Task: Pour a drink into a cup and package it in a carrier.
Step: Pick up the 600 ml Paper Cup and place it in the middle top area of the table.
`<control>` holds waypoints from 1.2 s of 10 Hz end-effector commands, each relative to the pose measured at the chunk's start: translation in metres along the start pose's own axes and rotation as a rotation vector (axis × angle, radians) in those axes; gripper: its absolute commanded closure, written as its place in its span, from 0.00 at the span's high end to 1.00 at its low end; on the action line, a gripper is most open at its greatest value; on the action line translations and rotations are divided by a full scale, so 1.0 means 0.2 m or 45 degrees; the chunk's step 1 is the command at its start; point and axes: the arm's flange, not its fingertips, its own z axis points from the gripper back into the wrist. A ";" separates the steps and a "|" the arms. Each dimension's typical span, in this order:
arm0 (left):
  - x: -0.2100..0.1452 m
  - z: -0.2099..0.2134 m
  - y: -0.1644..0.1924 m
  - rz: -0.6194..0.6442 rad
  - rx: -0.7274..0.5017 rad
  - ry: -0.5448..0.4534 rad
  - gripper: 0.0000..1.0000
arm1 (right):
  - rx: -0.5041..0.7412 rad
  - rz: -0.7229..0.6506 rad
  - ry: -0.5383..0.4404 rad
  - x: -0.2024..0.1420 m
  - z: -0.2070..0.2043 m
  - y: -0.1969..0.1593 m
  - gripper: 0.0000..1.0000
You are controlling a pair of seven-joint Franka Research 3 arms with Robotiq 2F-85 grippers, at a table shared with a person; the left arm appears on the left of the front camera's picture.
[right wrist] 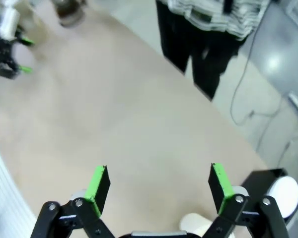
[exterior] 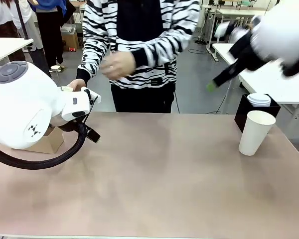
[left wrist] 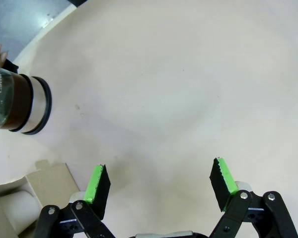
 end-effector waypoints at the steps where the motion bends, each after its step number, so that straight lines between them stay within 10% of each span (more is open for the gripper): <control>1: 0.00 0.00 0.00 0.000 0.000 -0.001 1.00 | 0.229 0.077 -0.145 -0.22 0.17 -0.39 1.00; 6: 0.00 0.00 0.00 0.000 0.000 -0.001 1.00 | 0.304 0.276 -0.686 -1.01 0.08 -0.63 1.00; 9: 0.00 0.00 0.00 0.000 0.000 -0.001 1.00 | 0.249 0.181 -0.554 -0.83 0.32 -0.60 1.00; 12: 0.00 0.00 0.00 0.000 0.000 -0.001 1.00 | 0.366 0.152 -0.889 -1.23 0.22 -0.75 1.00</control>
